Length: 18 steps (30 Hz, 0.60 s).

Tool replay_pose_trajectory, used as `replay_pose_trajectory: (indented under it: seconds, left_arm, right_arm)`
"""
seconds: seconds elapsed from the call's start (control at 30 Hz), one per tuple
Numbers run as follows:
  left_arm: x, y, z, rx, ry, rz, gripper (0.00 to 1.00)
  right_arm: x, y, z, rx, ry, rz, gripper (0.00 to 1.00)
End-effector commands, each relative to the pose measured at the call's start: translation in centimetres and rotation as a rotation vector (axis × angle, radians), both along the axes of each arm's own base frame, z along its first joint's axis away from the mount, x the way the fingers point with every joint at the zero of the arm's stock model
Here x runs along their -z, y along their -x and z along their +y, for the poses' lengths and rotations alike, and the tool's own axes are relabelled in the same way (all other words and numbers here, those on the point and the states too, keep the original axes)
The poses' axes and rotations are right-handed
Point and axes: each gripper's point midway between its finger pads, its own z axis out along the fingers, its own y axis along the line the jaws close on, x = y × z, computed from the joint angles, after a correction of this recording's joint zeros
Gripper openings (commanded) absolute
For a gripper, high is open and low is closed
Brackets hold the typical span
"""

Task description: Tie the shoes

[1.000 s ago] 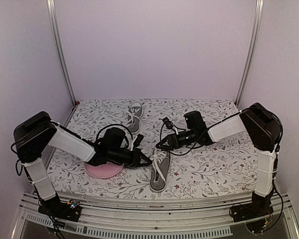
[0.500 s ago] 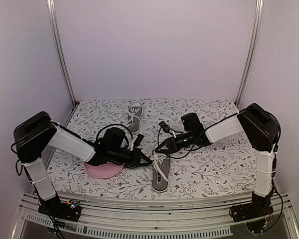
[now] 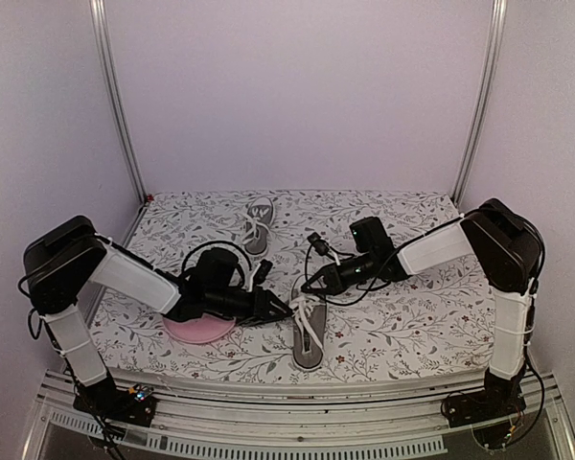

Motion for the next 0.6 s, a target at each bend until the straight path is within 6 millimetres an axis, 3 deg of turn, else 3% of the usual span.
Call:
replay_pose_trajectory:
  seconds: [0.0,0.4,0.5,0.57]
  left_arm:
    - [-1.2,-0.5,0.3,-0.019,0.022,-0.033,0.29]
    - [-1.3,-0.2,-0.6,0.014,0.056,-0.023,0.15]
    - [-1.3,-0.1,-0.9,0.025,0.060,-0.021,0.00]
    - [-1.2,0.1,-0.8,0.023,0.055,-0.020,0.00]
  right_arm:
    - [-1.9,-0.1,0.4,0.008,-0.029,-0.037,0.02]
    - [-1.9,-0.2,0.4,0.016,-0.028,-0.038,0.02]
    - [-2.5,-0.7,0.3,0.047,-0.032,-0.058,0.02]
    - [-2.8,-1.6,-0.1,0.106,-0.021,-0.083,0.02]
